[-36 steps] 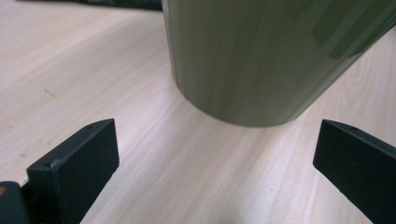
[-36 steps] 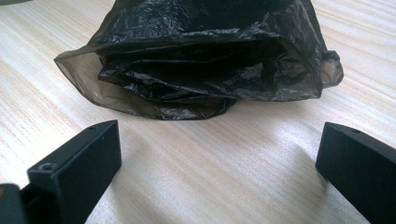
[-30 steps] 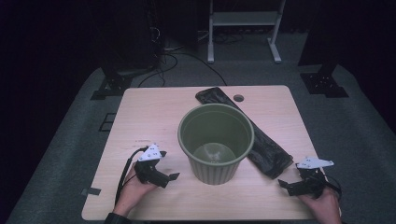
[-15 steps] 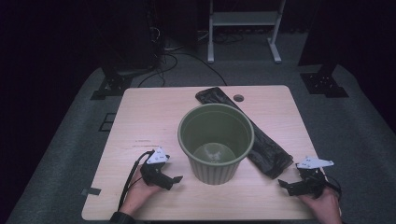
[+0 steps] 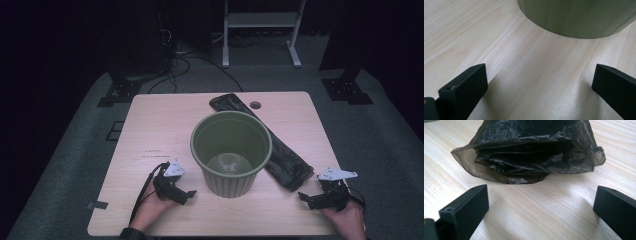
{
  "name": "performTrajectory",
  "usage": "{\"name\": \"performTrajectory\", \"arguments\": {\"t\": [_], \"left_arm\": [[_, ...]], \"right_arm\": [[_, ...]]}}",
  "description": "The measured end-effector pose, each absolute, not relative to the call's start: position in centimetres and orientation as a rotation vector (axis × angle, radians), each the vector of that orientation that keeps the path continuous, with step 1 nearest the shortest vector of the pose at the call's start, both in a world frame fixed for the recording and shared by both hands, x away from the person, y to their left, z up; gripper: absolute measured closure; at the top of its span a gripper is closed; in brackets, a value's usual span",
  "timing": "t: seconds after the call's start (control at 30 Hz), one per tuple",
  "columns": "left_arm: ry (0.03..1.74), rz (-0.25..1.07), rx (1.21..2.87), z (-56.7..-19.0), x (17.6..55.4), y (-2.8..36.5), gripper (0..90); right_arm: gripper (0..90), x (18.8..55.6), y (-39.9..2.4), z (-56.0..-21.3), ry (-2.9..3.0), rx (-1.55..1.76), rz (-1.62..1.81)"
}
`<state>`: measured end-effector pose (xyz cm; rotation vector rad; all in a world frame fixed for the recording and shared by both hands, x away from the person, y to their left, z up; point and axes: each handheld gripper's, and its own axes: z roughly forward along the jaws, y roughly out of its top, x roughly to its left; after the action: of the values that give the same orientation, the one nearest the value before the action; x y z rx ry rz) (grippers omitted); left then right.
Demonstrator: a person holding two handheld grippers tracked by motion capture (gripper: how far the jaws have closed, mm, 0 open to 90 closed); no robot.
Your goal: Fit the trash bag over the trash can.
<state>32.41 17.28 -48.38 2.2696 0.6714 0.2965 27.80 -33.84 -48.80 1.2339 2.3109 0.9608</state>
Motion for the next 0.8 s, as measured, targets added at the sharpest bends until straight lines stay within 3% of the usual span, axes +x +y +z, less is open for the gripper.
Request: {"name": "performTrajectory", "arguments": {"t": [0.8], "left_arm": [[0.672,0.296,2.269,-48.4,32.4,17.3,0.0]], "right_arm": [[0.0,28.1,-33.6,-46.3,2.28,1.234,1.008]]}}
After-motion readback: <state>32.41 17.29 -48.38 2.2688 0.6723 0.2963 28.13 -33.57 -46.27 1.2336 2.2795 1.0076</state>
